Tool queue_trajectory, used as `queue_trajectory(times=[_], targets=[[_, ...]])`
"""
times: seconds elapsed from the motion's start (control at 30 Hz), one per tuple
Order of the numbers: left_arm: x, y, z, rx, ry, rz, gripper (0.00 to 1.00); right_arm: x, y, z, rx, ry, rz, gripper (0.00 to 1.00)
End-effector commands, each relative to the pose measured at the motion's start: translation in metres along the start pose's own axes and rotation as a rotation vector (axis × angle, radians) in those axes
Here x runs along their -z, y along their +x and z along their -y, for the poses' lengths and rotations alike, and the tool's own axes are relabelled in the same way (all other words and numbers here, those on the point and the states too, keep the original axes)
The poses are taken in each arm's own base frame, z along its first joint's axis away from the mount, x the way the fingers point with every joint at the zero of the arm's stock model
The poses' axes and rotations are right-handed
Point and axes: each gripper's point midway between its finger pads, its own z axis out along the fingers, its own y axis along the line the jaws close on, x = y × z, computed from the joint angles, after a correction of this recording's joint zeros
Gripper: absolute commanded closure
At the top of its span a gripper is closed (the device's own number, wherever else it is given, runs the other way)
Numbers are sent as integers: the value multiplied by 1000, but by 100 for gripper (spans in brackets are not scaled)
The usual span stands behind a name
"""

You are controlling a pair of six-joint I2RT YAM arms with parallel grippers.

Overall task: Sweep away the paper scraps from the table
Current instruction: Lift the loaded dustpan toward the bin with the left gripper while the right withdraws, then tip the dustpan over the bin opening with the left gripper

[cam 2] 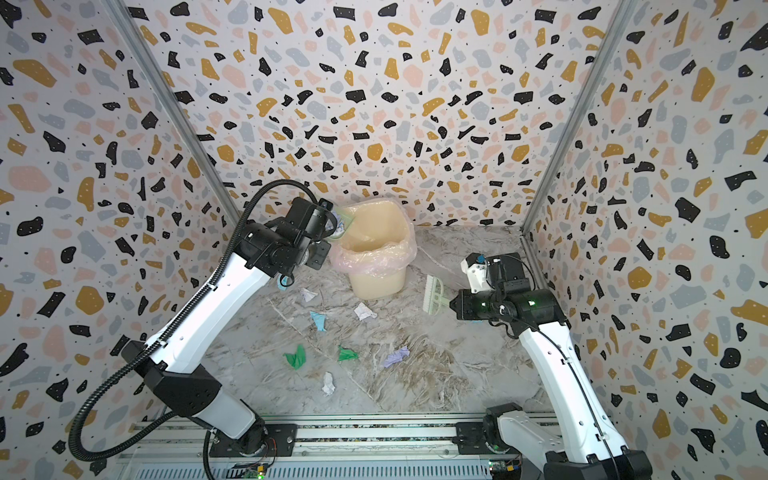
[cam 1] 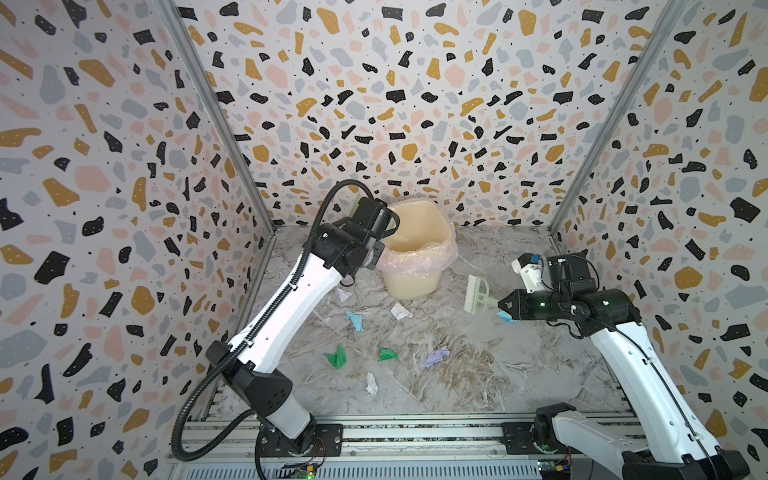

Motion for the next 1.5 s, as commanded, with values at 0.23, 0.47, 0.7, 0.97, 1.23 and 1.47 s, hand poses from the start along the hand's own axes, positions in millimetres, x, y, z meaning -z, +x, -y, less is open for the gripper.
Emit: queue_trajectory(times=[0.23, 0.47, 0.7, 0.97, 1.23, 1.47], targets=[[-10, -20, 7, -270, -167, -11, 100, -2, 2, 2, 28, -26, -26, 100], [-10, -30, 21, -422, -291, -8, 100, -4, 6, 10, 16, -35, -32, 100], [-4, -39, 20, -573, -480, -15, 100, -5, 6, 12, 13, -44, -30, 100], [-6, -46, 20, -670, -579, -34, 100, -2, 9, 12, 12, -42, -23, 100], [-6, -49, 24, -793, -638, -57, 100, -1, 10, 11, 17, -45, -20, 100], [-4, -60, 31, -855, -644, -50, 100, -1, 11, 11, 20, -50, -12, 100]])
